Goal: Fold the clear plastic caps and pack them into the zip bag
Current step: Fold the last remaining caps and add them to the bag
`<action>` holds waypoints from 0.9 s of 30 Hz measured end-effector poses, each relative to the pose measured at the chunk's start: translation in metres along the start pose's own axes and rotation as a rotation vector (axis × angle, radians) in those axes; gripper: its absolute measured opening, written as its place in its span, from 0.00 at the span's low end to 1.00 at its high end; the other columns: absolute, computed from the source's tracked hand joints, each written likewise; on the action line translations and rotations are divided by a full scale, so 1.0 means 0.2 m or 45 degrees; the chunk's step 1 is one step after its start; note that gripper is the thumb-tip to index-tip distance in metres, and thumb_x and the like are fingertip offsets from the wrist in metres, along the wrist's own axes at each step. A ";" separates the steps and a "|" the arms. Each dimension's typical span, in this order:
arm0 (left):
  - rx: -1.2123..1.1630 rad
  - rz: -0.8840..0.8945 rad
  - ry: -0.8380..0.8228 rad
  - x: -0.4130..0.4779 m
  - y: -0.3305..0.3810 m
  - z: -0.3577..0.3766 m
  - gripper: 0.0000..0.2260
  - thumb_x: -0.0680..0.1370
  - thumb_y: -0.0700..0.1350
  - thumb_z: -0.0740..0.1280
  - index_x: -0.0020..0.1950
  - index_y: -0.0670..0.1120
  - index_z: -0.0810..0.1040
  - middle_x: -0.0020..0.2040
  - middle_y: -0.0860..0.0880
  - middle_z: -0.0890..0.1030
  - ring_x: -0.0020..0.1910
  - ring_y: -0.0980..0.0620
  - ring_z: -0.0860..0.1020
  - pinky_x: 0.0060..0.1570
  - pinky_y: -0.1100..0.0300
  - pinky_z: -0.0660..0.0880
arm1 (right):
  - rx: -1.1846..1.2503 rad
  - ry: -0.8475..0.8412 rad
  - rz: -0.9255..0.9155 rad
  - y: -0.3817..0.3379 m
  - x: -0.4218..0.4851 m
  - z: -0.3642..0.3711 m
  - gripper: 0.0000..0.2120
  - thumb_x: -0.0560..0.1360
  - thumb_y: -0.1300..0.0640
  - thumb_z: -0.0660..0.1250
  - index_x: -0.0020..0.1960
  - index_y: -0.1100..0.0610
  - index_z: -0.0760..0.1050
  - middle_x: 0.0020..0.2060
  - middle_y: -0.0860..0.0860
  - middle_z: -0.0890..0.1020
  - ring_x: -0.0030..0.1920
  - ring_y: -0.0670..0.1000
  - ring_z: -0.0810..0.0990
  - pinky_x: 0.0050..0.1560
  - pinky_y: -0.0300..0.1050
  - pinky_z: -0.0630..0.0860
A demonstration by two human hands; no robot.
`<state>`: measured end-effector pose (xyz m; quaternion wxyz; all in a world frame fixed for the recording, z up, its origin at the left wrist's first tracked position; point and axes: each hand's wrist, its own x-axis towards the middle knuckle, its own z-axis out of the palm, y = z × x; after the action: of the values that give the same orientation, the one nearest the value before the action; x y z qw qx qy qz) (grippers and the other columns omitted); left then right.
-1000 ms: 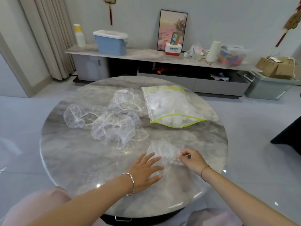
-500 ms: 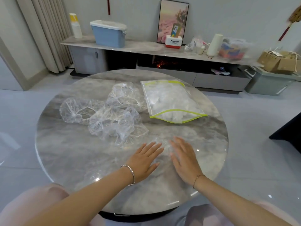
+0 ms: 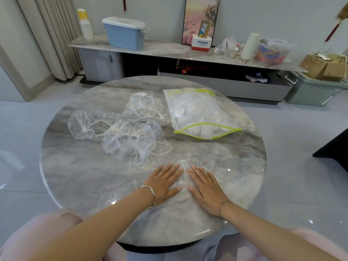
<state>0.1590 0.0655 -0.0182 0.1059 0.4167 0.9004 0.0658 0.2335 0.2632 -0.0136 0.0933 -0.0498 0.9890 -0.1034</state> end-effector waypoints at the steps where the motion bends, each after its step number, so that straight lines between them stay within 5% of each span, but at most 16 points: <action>1: 0.003 -0.011 -0.004 0.00 0.00 0.00 0.47 0.59 0.70 0.17 0.75 0.53 0.34 0.76 0.54 0.36 0.75 0.53 0.38 0.71 0.56 0.35 | 0.008 0.000 0.000 0.00 0.00 0.00 0.26 0.81 0.41 0.44 0.74 0.43 0.35 0.75 0.41 0.38 0.74 0.43 0.33 0.71 0.40 0.30; 6: 0.014 -0.044 -0.074 -0.01 0.01 -0.03 0.49 0.59 0.72 0.19 0.76 0.54 0.38 0.77 0.53 0.39 0.76 0.52 0.39 0.72 0.55 0.36 | 0.107 -0.034 -0.040 0.00 0.00 -0.03 0.27 0.82 0.44 0.48 0.77 0.45 0.40 0.76 0.42 0.41 0.75 0.43 0.36 0.73 0.41 0.34; 11: -0.065 -0.138 -0.073 -0.08 0.05 -0.17 0.24 0.81 0.60 0.49 0.75 0.54 0.57 0.76 0.52 0.59 0.73 0.50 0.58 0.70 0.56 0.56 | 0.247 0.238 -0.165 -0.01 -0.07 -0.15 0.25 0.80 0.47 0.56 0.75 0.47 0.57 0.75 0.42 0.56 0.73 0.42 0.54 0.72 0.36 0.48; 16: -0.391 -0.335 -0.027 -0.13 0.00 -0.25 0.15 0.81 0.52 0.55 0.66 0.54 0.70 0.53 0.55 0.81 0.51 0.55 0.77 0.54 0.61 0.71 | 0.240 0.244 -0.319 -0.12 -0.17 -0.17 0.21 0.76 0.40 0.56 0.65 0.45 0.72 0.67 0.40 0.68 0.67 0.41 0.64 0.68 0.35 0.54; 19: -0.454 -0.347 0.087 -0.14 -0.02 -0.26 0.11 0.81 0.50 0.57 0.62 0.54 0.74 0.44 0.57 0.78 0.43 0.57 0.75 0.46 0.64 0.70 | 0.180 0.109 -0.398 -0.17 -0.20 -0.17 0.28 0.73 0.34 0.60 0.68 0.47 0.70 0.69 0.42 0.68 0.68 0.40 0.63 0.68 0.32 0.52; 23: -0.328 -0.016 0.231 -0.15 -0.02 -0.20 0.17 0.80 0.41 0.57 0.67 0.52 0.72 0.61 0.51 0.75 0.61 0.50 0.71 0.60 0.56 0.68 | -0.003 -0.040 -0.425 -0.15 -0.19 -0.14 0.40 0.70 0.30 0.62 0.75 0.48 0.58 0.74 0.42 0.58 0.73 0.41 0.55 0.70 0.33 0.39; 27: -0.084 0.033 -0.011 -0.15 -0.03 -0.16 0.29 0.74 0.34 0.56 0.73 0.54 0.63 0.74 0.55 0.63 0.73 0.53 0.57 0.70 0.63 0.48 | -0.047 -0.015 -0.438 -0.15 -0.17 -0.09 0.36 0.71 0.34 0.59 0.73 0.51 0.62 0.73 0.45 0.62 0.72 0.45 0.60 0.74 0.42 0.47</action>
<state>0.1654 0.0386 0.0146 0.1225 0.4249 0.8919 0.0949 0.2647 0.2417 0.0159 0.0791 -0.2205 0.9671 -0.0993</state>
